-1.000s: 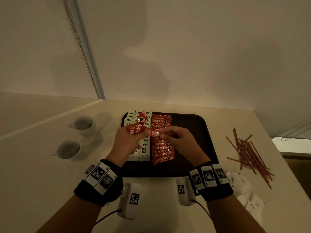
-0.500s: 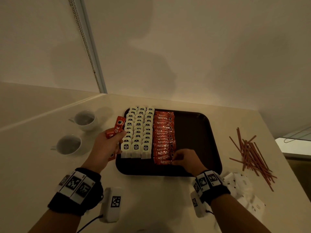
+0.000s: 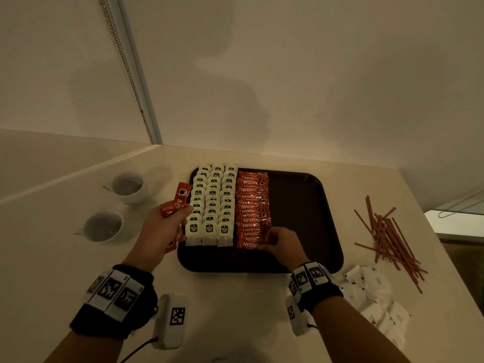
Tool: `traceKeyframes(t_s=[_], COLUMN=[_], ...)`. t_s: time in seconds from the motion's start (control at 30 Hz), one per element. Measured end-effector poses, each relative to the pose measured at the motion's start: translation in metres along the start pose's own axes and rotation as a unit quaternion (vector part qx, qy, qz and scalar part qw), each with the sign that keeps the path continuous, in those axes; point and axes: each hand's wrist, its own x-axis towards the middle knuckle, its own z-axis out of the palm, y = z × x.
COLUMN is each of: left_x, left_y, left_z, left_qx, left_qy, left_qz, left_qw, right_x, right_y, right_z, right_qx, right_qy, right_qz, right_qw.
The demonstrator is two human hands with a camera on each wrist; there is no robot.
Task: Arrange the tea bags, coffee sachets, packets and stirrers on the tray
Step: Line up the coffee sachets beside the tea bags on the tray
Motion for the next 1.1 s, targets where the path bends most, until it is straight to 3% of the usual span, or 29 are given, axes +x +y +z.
traceKeyframes(t_s=[0.23, 0.4, 1.1], left_x=[-0.0009, -0.0030, 0.0014], left_y=[0.0017, 0.0012, -0.0026], left_z=[-0.0009, -0.0006, -0.0037], left_qx=[0.012, 0.008, -0.019], left_qy=[0.006, 0.005, -0.017], left_qz=[0.001, 0.001, -0.006], left_qw=[1.000, 1.000, 1.000], right_x=[0.0003, 0.0001, 0.0003], right_y=[0.0019, 0.0020, -0.0050], right_z=[0.0021, 0.0047, 0.0054], right_qx=[-0.046, 0.015, 0.005], right_qy=[0.032, 0.053, 0.046], right_qz=[0.002, 0.013, 0.038], right_qw=[0.998, 0.998, 0.998])
